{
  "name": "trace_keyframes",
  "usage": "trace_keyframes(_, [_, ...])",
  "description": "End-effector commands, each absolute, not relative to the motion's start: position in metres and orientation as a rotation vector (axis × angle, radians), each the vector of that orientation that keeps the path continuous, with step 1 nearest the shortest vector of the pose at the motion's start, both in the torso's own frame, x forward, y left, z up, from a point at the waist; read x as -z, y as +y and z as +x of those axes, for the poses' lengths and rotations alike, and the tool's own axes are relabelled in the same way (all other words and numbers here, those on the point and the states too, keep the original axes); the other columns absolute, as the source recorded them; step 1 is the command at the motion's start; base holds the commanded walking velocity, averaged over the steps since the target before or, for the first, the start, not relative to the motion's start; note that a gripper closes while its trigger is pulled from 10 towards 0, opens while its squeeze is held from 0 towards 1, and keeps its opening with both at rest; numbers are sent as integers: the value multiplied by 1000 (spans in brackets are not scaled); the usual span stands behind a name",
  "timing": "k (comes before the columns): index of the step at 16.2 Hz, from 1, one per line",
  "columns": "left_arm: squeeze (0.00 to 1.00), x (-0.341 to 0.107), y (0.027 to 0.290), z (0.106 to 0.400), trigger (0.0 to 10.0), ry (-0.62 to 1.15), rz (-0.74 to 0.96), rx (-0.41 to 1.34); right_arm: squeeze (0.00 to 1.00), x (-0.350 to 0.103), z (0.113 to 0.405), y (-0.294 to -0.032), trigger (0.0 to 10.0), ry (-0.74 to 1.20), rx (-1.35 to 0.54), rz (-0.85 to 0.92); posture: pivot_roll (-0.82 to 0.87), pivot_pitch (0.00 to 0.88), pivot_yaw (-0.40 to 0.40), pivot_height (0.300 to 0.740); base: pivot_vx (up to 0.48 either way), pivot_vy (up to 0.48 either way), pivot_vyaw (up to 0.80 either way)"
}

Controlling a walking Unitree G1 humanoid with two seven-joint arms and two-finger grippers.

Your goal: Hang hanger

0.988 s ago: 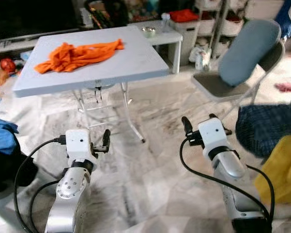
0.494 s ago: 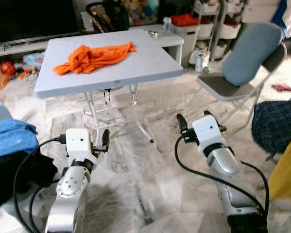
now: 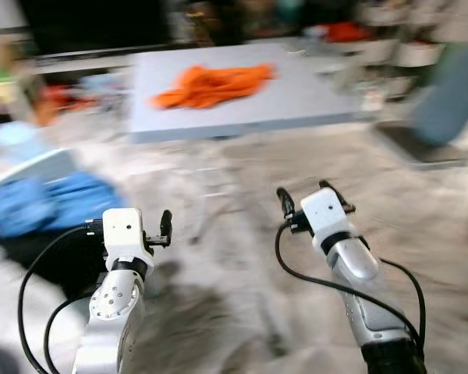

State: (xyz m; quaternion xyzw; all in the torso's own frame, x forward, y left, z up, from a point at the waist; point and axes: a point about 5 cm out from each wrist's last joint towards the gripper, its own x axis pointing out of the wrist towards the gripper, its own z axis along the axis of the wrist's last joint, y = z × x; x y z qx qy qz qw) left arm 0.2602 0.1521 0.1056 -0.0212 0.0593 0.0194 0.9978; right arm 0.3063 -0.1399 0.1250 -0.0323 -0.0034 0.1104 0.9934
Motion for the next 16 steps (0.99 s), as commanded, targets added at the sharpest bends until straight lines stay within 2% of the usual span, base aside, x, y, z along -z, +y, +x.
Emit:
trace_keyframes(1, [0,-109,151,260,10000,110,-29,-40,0,-124,306,-142,10000,1,-216,-63,-15,0,-15,740,0,480,800])
trace_keyframes(4, [0,-108,150,260,10000,111,-29,-42,0,-123,305,-141,10000,2,-222,-62,-16,0,-15,740,0,480,800])
trace_keyframes(5, [0,-110,150,260,10000,104,-23,-38,0,-123,305,-141,10000,3,-222,-58,-17,0,-10,740,0,480,0])
trace_keyframes(7, [0,-118,148,257,10000,40,-45,20,0,-123,304,-143,10000,2,-218,-61,-19,0,-5,740,0,0,0])
trace_keyframes(10, [0,-119,149,257,10000,43,-63,32,0,-122,303,-144,10000,3,-217,-69,-19,0,-2,740,0,0,0])
trace_keyframes(13, [0,-121,150,258,10000,33,-85,43,0,-123,304,-143,10000,-3,-223,-74,-18,0,-1,740,0,0,658])
trace_keyframes(16, [0,-123,148,259,10000,20,-100,55,0,-124,305,-142,10000,-10,-230,-79,-17,0,-3,740,285,0,610])
